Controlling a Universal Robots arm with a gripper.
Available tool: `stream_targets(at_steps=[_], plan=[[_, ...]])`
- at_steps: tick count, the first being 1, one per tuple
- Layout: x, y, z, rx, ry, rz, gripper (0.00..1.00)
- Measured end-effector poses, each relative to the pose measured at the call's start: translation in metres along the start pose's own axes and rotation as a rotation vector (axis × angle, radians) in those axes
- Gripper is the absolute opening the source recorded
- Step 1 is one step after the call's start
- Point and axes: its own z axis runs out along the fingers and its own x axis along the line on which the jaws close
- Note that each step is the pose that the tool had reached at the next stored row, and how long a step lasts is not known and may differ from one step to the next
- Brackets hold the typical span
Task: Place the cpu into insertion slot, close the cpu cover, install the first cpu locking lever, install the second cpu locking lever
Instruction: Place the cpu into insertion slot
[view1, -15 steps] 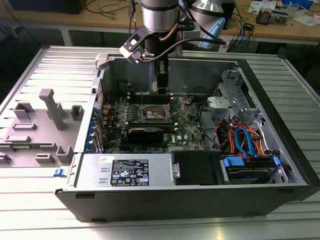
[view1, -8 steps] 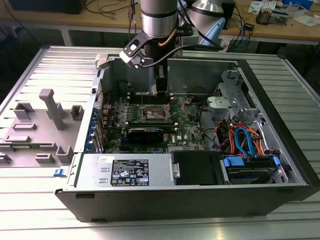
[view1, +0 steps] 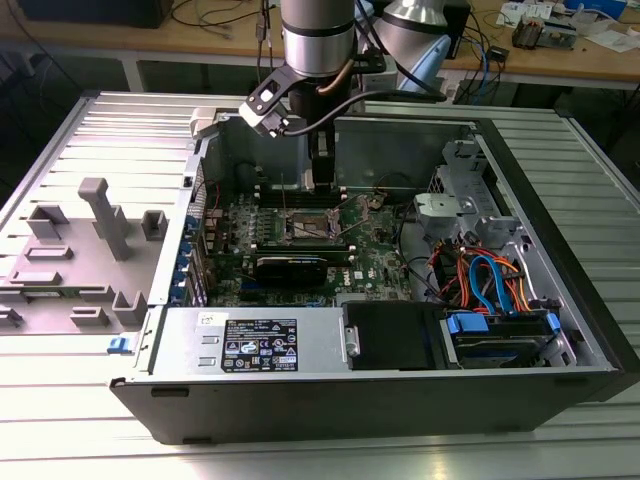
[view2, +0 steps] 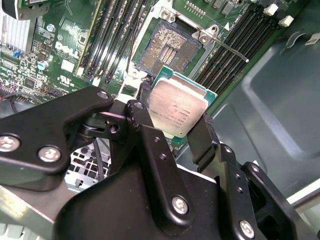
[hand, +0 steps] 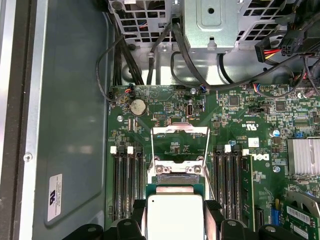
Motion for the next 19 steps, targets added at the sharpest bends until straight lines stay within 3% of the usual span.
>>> stream_targets(at_steps=[12, 19], plan=[[0.0000, -0.0002, 0.0017, -0.0002, 0.0003, 0.000, 0.54], [-0.0004, -0.0026, 0.0147, 0.0000, 0.0000, 0.000, 0.54]])
